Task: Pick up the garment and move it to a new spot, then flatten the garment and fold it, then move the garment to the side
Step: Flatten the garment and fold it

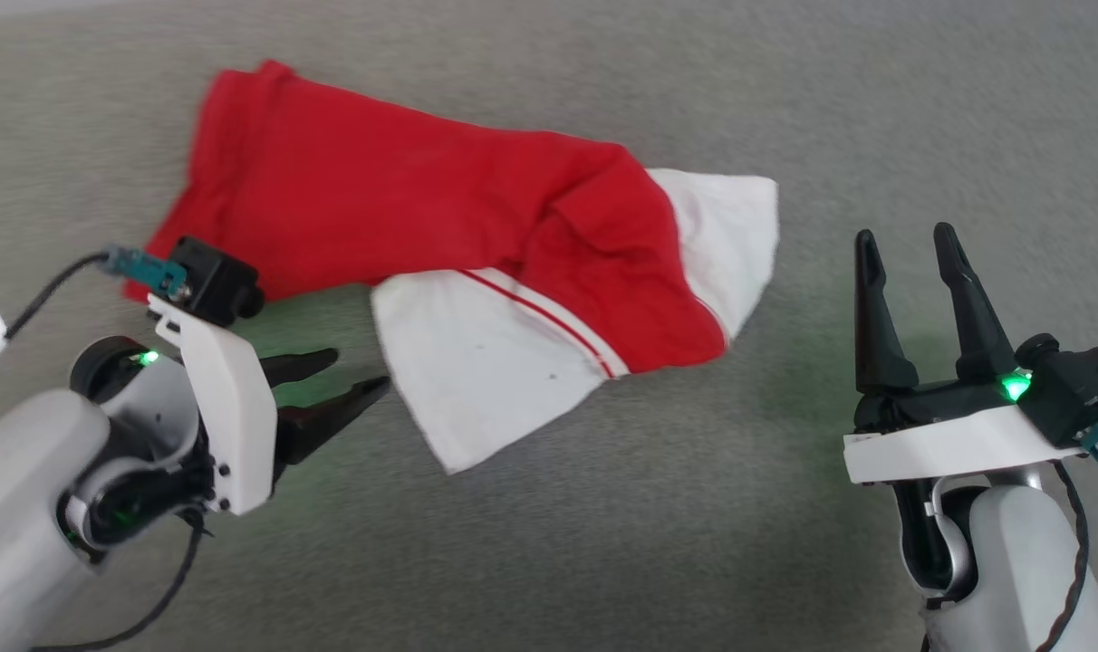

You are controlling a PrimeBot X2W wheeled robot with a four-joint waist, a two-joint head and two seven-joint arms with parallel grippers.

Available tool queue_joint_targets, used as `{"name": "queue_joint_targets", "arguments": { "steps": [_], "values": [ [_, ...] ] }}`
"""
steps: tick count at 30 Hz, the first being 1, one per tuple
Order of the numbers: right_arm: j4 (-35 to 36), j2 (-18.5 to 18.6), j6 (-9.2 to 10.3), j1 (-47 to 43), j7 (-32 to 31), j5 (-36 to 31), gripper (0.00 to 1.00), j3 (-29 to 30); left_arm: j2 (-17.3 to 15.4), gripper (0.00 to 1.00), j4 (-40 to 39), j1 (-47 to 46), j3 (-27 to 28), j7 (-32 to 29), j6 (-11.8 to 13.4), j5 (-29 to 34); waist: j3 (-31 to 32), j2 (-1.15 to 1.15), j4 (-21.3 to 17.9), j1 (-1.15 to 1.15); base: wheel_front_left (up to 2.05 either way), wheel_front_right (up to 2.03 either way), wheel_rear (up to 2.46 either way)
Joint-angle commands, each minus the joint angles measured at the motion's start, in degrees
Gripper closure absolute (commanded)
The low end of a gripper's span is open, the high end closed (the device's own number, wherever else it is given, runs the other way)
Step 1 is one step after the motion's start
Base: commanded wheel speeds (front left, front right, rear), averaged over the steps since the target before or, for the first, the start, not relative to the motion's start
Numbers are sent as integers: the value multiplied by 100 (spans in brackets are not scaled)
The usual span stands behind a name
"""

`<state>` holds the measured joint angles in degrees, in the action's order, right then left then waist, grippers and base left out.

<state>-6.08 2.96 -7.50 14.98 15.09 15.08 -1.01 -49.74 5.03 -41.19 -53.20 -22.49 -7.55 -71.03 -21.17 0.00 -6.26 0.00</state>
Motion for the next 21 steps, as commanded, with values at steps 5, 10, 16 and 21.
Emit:
{"name": "queue_joint_targets", "arguments": {
  "steps": [5, 10, 16, 21],
  "values": [
    [113, -4, 2, -3, 11, 225, 0, -52, -32, 0, 420, -386, -187, -549, 14, -729, -415, 0, -558, 0, 0, 0, 0],
    [174, -5, 2, -58, 11, 371, 0, -93, -90, 0, 816, -478, -314, -664, 35, -870, -510, 0, -789, 0, 0, 0, 0],
    [214, -5, 2, -112, 11, 395, 0, -73, -2, 100, 942, -422, -469, -664, 40, -1107, -501, 0, -819, 0, 0, 0, 0],
    [158, -3, 2, -117, 11, 314, 0, 24, -204, 100, 889, -368, -437, -474, 17, -1302, -376, 0, -629, 0, 0, 0, 0]
  ]
}}
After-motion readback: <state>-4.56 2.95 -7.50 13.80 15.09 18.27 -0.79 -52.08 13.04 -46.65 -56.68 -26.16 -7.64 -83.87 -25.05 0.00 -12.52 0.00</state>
